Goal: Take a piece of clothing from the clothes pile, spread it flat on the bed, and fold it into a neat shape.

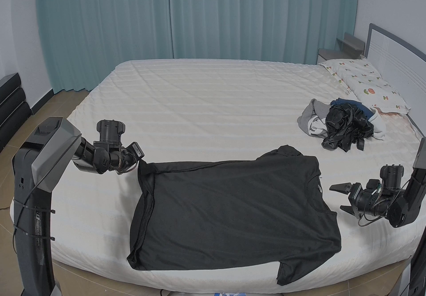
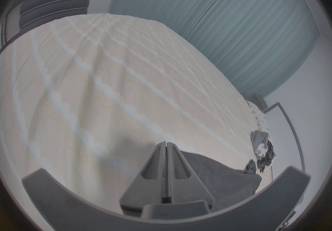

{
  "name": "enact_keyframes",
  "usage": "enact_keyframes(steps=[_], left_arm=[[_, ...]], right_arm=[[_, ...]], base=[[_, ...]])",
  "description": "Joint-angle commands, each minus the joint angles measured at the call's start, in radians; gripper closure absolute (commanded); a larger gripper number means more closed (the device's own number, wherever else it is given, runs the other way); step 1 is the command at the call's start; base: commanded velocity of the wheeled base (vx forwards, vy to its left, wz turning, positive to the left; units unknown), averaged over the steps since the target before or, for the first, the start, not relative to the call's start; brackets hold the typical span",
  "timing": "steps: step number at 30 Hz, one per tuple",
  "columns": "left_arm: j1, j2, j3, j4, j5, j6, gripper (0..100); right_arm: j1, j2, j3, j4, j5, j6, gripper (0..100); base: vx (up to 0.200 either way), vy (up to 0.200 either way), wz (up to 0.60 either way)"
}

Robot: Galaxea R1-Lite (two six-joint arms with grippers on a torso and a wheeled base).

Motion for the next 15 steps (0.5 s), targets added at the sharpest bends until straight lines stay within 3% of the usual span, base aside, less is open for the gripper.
enact_keyframes(steps=[1, 5, 7, 14, 15], left_arm=[[0.025, 0.052, -0.092, 0.044, 0.006, -0.022, 100], [0.042, 0.082, -0.153, 0.059, 0.015, -0.053, 100], [0.048, 0.121, -0.219, 0.064, 0.02, -0.111, 100], [0.055, 0.121, -0.216, 0.145, -0.006, -0.147, 100], [0.055, 0.11, -0.207, 0.151, -0.017, -0.147, 0]], right_arm=[[0.0, 0.003, -0.002, 0.0, 0.0, 0.0, 0], [0.0, 0.008, -0.003, 0.0, 0.0, 0.002, 0], [0.0, 0.017, -0.005, -0.002, -0.001, 0.0, 0], [0.0, 0.017, -0.005, -0.002, -0.001, 0.0, 0], [0.0, 0.017, -0.005, -0.002, -0.001, 0.0, 0]], base=[[0.0, 0.0, 0.0], [0.0, 0.0, 0.0], [0.0, 0.0, 0.0], [0.0, 0.0, 0.0], [0.0, 0.0, 0.0]])
